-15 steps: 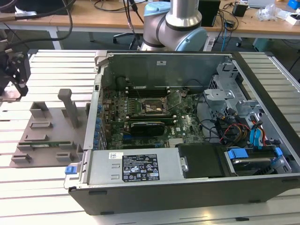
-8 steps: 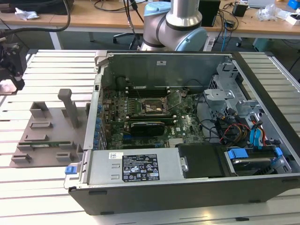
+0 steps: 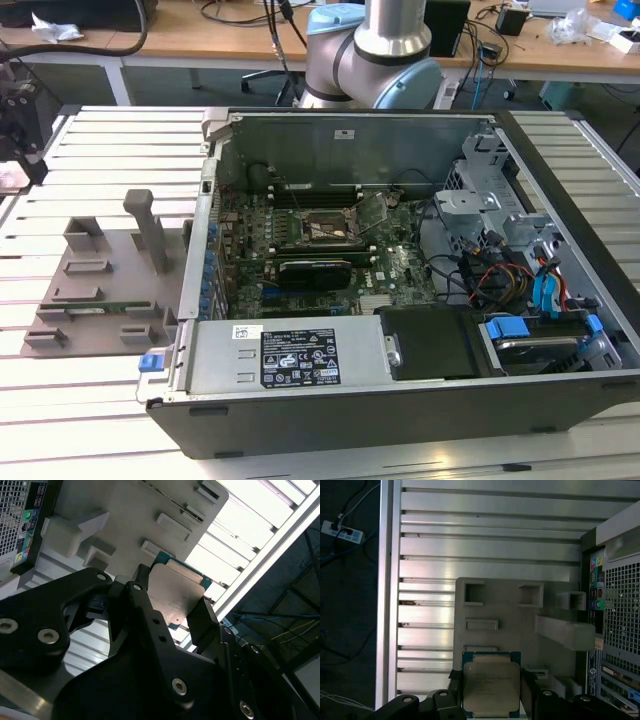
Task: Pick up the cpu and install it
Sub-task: 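Pick up the cpu and move it towards the insertion slot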
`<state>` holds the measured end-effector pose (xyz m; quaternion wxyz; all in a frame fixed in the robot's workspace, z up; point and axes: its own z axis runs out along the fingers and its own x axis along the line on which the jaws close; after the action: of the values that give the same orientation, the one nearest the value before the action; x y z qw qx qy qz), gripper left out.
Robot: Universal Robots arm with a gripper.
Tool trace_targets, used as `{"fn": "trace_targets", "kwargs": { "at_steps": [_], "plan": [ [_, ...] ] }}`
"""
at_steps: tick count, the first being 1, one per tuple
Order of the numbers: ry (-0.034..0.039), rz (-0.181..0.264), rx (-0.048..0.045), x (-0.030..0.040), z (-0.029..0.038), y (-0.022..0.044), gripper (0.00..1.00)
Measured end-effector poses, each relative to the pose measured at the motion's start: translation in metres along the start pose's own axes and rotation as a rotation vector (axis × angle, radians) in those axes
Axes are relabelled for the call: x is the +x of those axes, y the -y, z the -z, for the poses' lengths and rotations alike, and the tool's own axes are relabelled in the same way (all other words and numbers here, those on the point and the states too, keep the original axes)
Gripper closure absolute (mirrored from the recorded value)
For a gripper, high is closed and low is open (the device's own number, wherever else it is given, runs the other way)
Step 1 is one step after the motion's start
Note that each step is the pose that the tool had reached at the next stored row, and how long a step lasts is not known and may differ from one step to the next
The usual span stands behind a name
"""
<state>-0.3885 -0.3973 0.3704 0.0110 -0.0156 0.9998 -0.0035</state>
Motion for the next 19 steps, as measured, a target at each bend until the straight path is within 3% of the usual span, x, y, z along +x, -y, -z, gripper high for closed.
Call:
{"fn": "trace_targets", "kwargs": {
  "at_steps": [2,7,16,19],
  "plan": [
    [-0.0002,0.0,0.0,-0.0004,0.0001,0.0,0.45],
    [-0.0001,0.0,0.0,-0.0163,-0.0003,0.0004,0.45],
    [-0.0001,0.0,0.0,-0.0471,-0.001,0.0013,0.45],
    [0.0001,0.0,-0.0001,-0.0606,-0.0014,0.0017,0.45]
  ]
}}
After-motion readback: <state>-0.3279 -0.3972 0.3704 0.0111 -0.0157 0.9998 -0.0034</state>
